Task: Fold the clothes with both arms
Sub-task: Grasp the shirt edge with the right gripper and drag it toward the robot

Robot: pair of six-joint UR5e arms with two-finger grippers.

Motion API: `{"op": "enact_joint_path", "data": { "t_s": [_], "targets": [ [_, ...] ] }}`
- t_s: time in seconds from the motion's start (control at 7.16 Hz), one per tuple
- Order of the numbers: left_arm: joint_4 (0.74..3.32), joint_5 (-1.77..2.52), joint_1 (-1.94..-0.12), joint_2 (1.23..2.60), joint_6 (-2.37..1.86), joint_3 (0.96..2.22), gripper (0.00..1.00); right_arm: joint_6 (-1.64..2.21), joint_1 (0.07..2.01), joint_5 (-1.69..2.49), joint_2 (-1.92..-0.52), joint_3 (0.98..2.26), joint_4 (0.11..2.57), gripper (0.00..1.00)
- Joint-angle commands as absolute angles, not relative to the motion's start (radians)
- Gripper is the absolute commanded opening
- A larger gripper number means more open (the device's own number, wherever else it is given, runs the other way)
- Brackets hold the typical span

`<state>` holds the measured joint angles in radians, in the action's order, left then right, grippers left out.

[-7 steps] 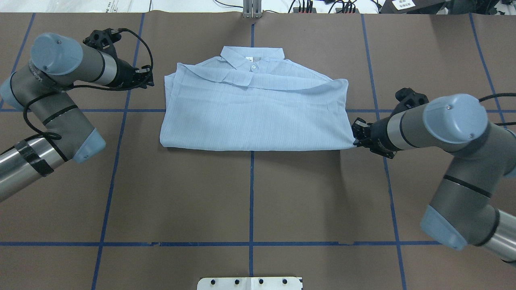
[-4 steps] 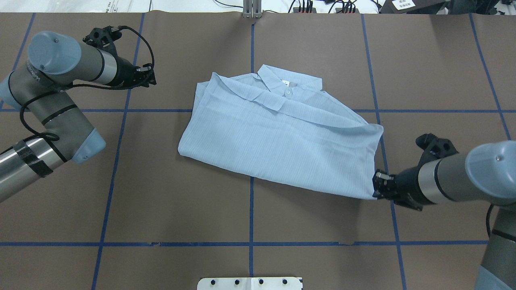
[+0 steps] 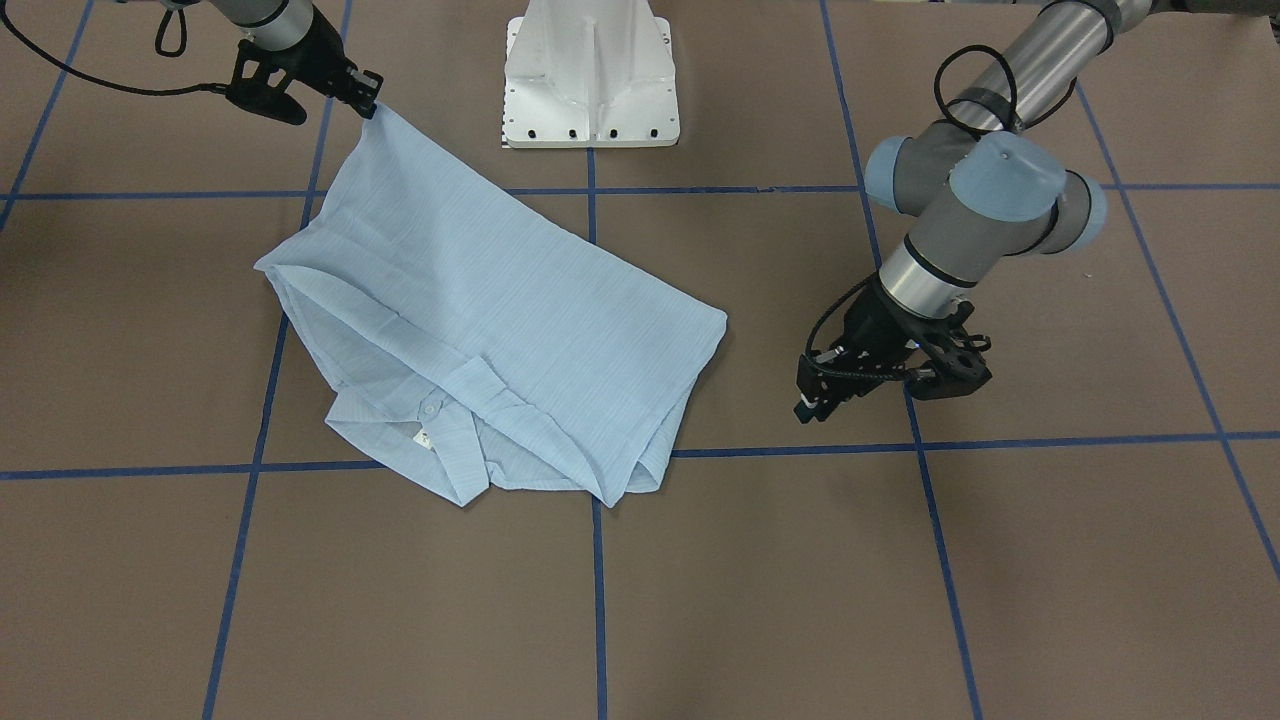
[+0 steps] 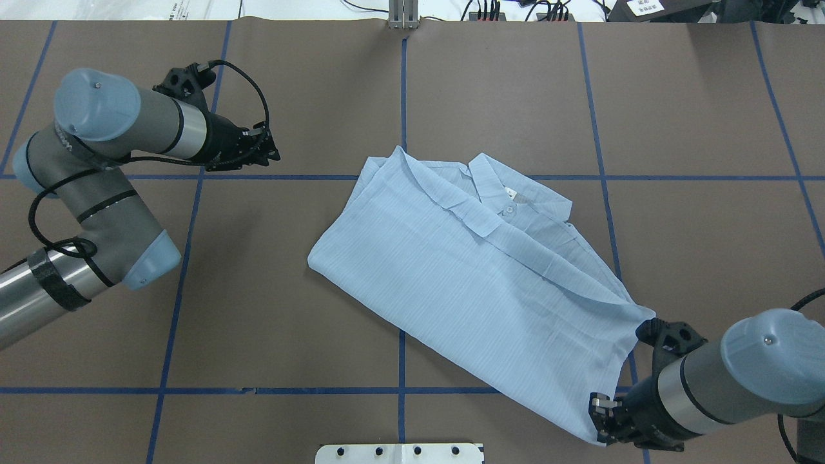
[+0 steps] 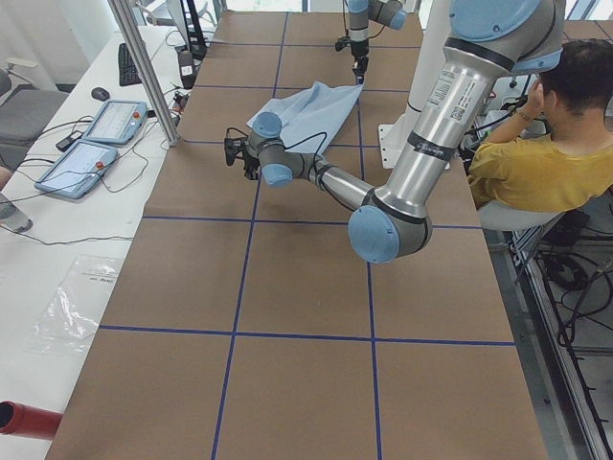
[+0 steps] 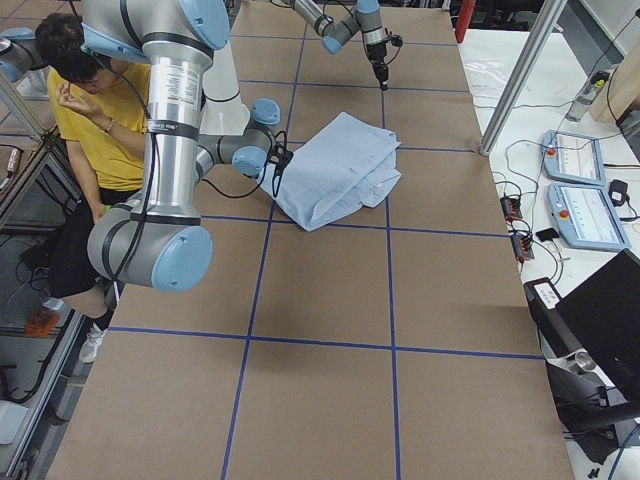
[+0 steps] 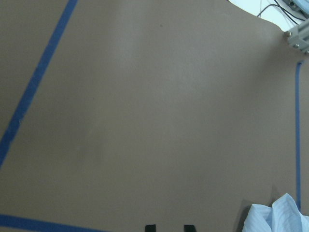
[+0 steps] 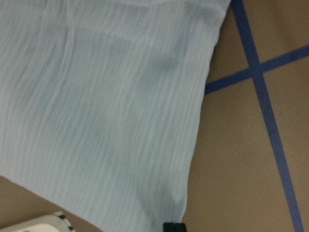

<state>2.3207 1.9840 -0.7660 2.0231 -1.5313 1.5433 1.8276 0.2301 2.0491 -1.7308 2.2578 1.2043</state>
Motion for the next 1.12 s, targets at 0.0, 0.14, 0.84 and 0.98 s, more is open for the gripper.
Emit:
{"op": "enact_joint_path", "data": {
  "t_s": [0.0, 0.14, 0.84, 0.98],
  "targets": [
    [2.319, 1.983, -0.648, 2.004, -1.728, 1.642, 0.35, 1.912, 0.105, 2.045, -1.726, 2.264, 1.204, 0.06],
    [2.319, 1.977, -0.599, 1.973, -1.790, 1.681, 0.38, 1.930, 0.065, 2.019, -1.729, 2.263, 1.204, 0.26],
    [2.316, 1.968, -0.508, 1.939, -2.012, 1.701, 0.47, 1.972, 0.037, 1.895, -1.735, 2.249, 1.204, 1.00],
    [2.316, 1.968, -0.468, 1.945, -2.026, 1.695, 0.47, 2.002, 0.035, 1.853, -1.732, 2.238, 1.204, 1.00]
  ]
}}
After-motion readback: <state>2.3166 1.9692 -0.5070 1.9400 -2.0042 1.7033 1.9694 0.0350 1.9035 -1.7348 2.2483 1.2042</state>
